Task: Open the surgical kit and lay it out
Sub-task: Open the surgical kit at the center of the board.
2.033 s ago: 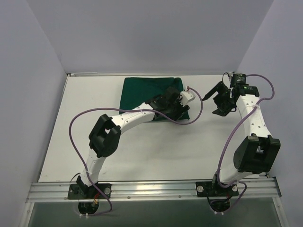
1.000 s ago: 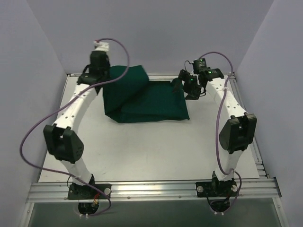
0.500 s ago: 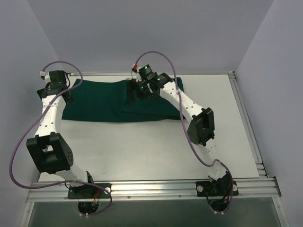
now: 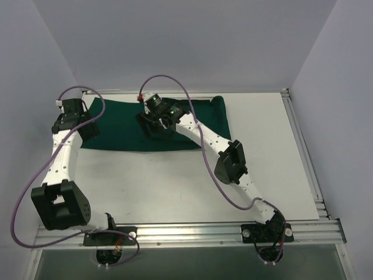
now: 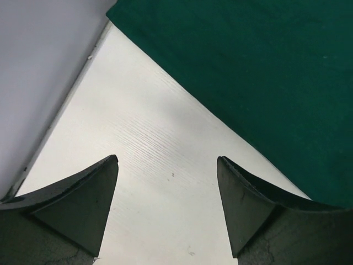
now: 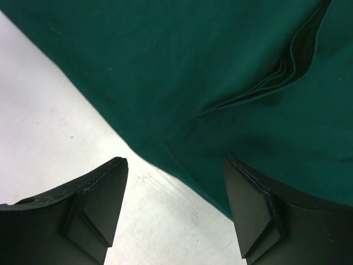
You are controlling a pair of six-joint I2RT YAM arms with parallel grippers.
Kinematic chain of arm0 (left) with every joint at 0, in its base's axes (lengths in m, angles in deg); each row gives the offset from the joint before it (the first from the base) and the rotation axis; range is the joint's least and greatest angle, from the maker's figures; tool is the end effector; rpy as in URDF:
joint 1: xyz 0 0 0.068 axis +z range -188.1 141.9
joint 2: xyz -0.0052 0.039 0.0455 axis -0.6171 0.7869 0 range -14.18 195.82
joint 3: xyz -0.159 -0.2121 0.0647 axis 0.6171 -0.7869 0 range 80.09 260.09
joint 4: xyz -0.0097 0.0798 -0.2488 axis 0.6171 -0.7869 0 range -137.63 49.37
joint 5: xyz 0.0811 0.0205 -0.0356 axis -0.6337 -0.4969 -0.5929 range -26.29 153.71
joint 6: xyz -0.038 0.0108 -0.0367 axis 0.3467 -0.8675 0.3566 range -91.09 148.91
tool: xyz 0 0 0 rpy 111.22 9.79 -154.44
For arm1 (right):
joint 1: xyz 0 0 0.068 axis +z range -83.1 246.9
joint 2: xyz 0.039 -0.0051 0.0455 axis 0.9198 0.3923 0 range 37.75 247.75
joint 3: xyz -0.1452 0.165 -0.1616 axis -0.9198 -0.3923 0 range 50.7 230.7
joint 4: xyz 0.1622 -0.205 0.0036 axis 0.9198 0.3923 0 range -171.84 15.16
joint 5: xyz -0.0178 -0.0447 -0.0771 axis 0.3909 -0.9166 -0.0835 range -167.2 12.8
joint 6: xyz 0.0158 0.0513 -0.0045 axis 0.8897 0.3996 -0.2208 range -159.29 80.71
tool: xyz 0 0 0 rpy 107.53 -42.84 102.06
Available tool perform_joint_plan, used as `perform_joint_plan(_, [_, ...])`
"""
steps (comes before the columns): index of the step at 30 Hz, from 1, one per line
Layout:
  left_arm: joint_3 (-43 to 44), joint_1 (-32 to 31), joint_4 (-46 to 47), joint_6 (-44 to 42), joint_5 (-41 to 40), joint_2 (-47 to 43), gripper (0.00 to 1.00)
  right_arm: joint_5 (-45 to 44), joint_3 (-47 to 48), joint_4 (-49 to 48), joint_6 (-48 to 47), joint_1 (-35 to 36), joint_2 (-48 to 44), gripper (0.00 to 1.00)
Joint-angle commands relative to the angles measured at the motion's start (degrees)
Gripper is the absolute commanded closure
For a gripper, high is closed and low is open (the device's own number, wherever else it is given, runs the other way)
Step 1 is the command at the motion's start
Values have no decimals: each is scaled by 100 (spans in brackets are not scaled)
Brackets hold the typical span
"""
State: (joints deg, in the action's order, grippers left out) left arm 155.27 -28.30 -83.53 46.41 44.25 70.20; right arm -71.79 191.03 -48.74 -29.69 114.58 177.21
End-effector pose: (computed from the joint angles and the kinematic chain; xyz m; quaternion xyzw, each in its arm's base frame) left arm 0.3051 0.0648 0.3115 -0.2734 0.8929 0.1380 0.3301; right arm 0.3727 0.4141 0.2905 -0.3068 0.8193 0.2675 0.4037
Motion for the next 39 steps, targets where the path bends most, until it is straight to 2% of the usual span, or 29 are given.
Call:
perform_joint_plan(1, [-196,-5,202,245,531,-518,19,-811,494,-67,-187,215,370,30])
perform_joint_plan(6, [-311,-22,220,333,874,-510,22,-954,706,-146,-187,250,600,35])
perform_joint_plan(20, [-293,-14,282,298,979,-449,23,-1209,522,-58,-231,461,758,42])
perform_joint_plan(30, [-293,-13,255,298,980,-519,23,-1306,460,-128,-187,488,846,51])
perform_joint_plan(39, [-302,-13,273,307,1032,-519,23,-1499,381,-120,-214,497,934,52])
